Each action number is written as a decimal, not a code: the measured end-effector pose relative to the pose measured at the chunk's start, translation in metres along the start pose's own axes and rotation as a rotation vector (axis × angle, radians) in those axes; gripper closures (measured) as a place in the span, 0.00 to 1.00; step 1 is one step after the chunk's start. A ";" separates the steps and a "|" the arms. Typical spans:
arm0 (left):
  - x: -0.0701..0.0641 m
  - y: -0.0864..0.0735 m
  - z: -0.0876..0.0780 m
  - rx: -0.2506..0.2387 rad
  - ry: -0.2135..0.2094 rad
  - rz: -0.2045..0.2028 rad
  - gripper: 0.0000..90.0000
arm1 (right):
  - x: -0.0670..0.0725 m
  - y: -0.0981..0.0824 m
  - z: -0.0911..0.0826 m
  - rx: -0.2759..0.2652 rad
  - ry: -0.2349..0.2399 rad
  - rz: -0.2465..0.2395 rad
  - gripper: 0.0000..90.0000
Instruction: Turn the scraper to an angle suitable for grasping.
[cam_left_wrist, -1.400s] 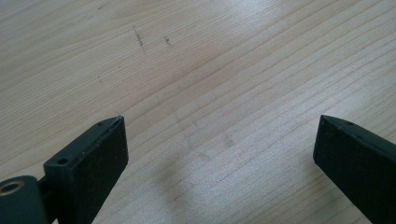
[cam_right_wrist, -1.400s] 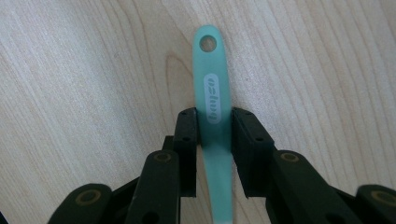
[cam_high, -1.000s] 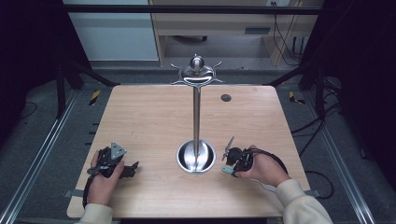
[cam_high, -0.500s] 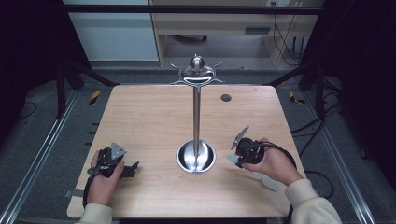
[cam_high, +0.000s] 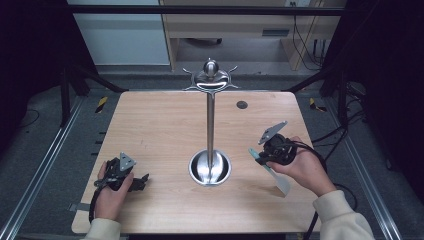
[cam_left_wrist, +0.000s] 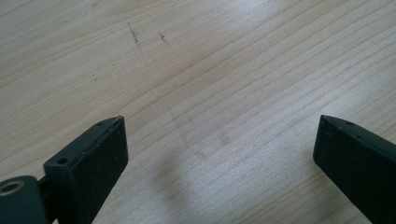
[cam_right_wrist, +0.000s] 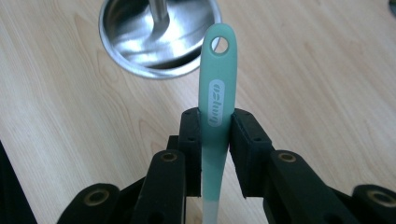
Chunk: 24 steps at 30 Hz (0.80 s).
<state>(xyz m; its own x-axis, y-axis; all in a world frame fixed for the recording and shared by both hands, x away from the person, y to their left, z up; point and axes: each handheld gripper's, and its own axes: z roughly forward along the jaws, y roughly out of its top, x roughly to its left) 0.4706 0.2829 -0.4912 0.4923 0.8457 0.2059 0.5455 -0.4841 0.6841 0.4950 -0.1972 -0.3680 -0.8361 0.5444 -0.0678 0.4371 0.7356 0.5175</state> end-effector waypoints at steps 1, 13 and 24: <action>0.000 0.000 0.000 0.000 0.000 -0.001 0.03 | -0.001 0.000 -0.003 -0.014 0.001 0.003 0.83; 0.000 0.000 0.001 0.006 -0.001 0.004 0.03 | -0.011 0.004 -0.035 -0.173 0.008 0.043 0.83; 0.000 0.000 0.000 0.001 -0.001 -0.002 0.03 | -0.013 0.009 -0.057 -0.267 -0.002 0.049 0.83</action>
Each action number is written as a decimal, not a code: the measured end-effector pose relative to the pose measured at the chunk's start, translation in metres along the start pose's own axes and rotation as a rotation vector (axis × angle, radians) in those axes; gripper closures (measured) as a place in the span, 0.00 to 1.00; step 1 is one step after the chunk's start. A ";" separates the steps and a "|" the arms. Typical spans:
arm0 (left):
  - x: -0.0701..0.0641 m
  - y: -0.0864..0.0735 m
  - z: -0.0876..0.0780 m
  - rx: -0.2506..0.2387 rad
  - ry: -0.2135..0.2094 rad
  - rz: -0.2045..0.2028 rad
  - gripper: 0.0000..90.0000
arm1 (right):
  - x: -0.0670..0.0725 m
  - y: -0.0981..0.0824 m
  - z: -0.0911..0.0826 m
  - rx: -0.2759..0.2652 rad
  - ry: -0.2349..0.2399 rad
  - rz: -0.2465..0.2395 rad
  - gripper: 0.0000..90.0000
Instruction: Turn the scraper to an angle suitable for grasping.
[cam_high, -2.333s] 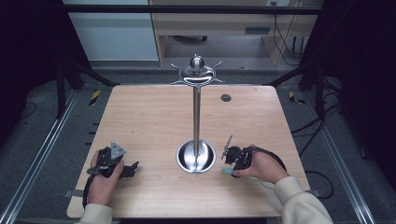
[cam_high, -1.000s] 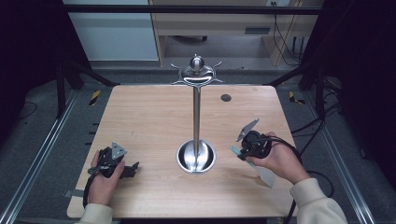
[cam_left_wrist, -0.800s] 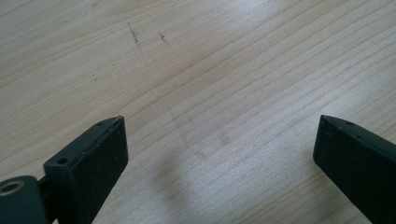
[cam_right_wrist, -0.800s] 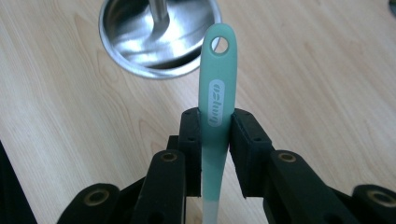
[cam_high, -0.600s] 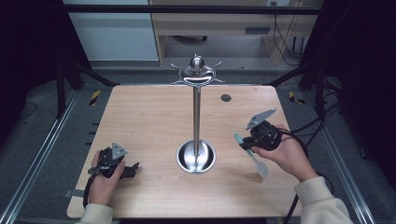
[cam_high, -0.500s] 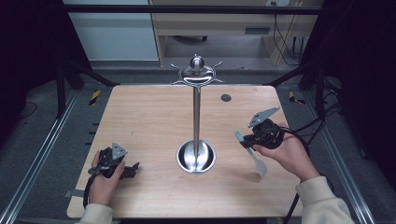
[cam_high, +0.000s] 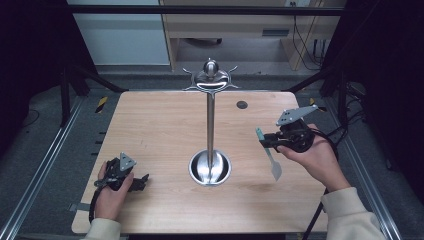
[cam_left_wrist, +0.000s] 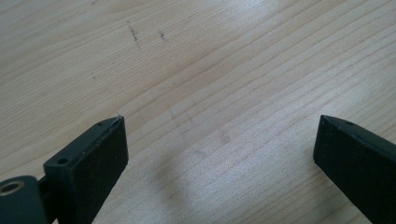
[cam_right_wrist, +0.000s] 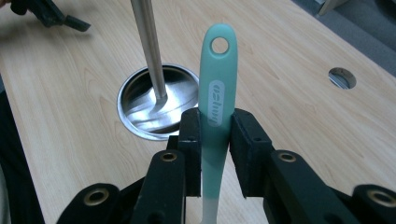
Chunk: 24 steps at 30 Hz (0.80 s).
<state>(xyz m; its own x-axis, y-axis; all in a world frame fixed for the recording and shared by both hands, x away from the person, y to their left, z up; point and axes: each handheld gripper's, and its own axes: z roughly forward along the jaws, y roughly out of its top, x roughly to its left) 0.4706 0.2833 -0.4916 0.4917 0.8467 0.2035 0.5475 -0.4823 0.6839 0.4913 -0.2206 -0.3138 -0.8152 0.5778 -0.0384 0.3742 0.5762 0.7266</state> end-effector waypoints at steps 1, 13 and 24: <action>0.000 0.000 0.000 0.000 -0.001 0.001 0.03 | 0.000 0.001 -0.001 -0.004 0.000 -0.001 0.83; 0.000 0.000 0.000 0.000 0.000 0.000 0.03 | -0.004 0.010 -0.016 -0.093 -0.011 0.027 0.83; 0.000 0.000 0.001 0.005 -0.003 0.004 0.03 | -0.003 0.018 -0.026 -0.178 -0.018 0.054 0.83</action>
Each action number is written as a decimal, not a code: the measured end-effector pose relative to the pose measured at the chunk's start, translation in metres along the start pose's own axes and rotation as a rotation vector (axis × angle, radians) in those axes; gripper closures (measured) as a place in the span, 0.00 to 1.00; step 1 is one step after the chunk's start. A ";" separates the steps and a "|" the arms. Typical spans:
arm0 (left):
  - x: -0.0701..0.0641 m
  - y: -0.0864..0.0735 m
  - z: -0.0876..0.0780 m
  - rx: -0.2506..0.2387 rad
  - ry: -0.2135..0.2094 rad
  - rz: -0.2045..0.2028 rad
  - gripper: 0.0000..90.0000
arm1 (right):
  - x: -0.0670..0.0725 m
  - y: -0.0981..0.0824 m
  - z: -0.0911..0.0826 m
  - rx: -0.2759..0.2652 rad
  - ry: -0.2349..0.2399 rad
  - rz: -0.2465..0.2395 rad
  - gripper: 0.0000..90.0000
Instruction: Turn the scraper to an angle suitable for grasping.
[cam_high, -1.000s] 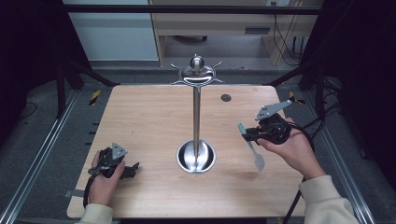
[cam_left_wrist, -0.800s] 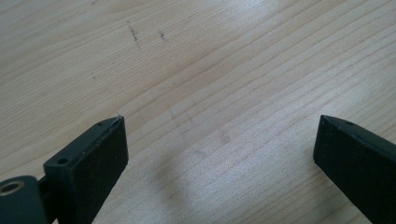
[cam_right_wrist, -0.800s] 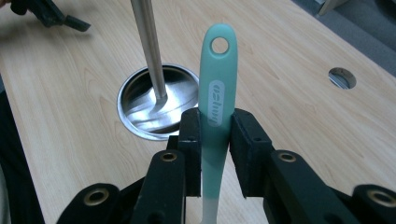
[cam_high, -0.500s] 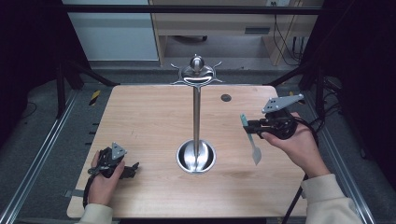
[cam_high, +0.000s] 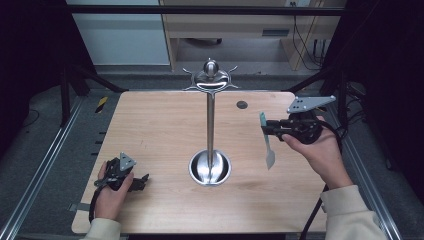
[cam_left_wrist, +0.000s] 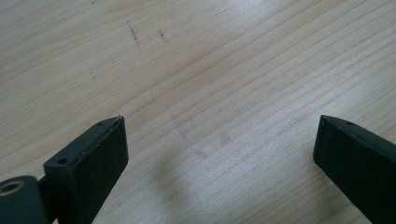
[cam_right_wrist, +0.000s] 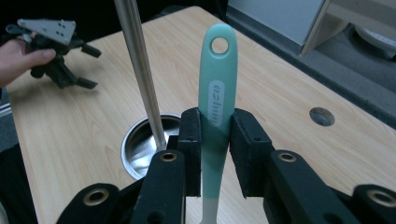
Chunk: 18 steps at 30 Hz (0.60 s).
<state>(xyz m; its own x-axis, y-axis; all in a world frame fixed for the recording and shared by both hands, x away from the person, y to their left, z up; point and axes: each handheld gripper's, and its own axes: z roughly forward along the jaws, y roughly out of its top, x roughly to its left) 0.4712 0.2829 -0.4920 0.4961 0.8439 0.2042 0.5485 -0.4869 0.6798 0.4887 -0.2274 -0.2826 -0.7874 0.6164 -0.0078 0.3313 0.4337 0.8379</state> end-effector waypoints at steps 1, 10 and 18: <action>0.000 0.000 0.000 -0.001 0.001 0.001 0.03 | 0.000 0.001 -0.001 -0.009 -0.002 -0.001 0.83; 0.000 0.000 0.001 0.003 0.001 0.002 0.03 | 0.003 0.009 -0.007 -0.059 -0.009 0.001 0.83; 0.000 0.000 0.000 0.000 0.002 0.001 0.03 | 0.009 0.020 -0.014 -0.115 -0.010 -0.001 0.83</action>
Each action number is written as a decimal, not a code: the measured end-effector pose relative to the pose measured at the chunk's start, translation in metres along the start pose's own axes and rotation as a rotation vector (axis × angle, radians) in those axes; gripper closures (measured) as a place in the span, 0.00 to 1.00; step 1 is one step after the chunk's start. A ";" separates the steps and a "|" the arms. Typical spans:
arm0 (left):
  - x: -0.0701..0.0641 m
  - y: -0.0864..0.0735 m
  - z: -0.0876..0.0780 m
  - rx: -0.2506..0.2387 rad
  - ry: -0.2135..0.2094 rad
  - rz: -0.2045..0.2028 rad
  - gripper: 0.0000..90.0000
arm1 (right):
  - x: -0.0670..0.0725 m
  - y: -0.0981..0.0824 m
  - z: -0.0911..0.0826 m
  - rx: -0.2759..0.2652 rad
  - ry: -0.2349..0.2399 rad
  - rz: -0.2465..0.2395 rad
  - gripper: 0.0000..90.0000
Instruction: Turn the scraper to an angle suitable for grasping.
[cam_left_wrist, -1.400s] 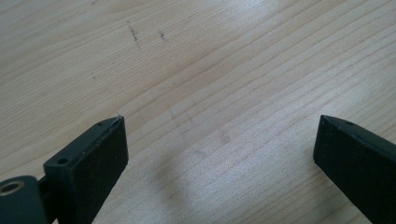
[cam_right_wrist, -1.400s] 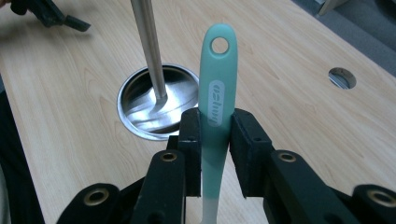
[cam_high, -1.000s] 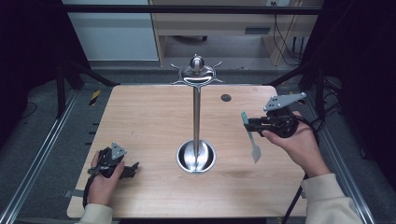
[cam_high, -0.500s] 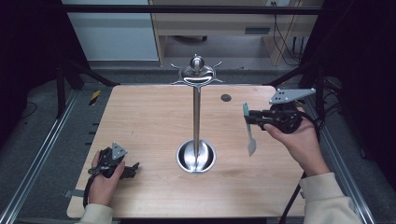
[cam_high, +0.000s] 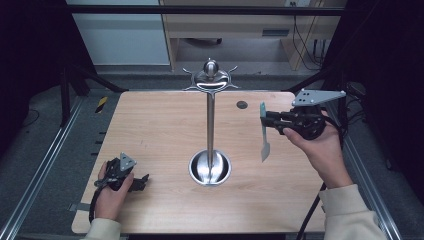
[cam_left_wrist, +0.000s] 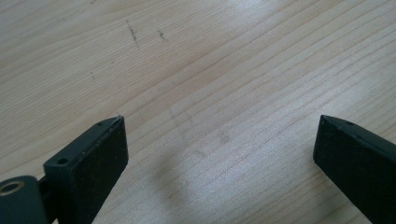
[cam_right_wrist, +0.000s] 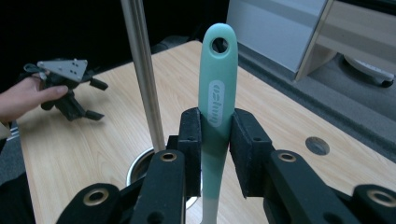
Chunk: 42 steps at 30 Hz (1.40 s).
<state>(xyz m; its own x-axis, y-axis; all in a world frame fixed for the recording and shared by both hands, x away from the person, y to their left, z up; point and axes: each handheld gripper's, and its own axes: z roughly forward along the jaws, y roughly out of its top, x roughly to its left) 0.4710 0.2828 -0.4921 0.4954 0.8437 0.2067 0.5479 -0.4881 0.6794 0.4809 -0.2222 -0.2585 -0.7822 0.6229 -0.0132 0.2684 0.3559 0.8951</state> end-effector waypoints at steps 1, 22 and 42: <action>0.000 0.000 0.000 0.000 0.000 0.000 0.03 | 0.000 0.001 0.000 -0.005 0.001 -0.002 0.83; 0.000 0.000 0.000 0.000 0.000 0.001 0.03 | 0.018 0.025 -0.005 -0.065 0.037 -0.035 0.83; 0.000 0.000 -0.001 -0.001 0.002 0.002 0.03 | 0.023 0.055 -0.010 -0.116 0.071 -0.060 0.83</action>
<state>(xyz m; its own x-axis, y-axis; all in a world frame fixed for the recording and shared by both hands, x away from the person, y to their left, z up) 0.4705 0.2827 -0.4917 0.4946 0.8435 0.2094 0.5466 -0.4892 0.6796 0.4716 -0.1951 -0.2052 -0.8339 0.5504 -0.0405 0.1563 0.3060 0.9391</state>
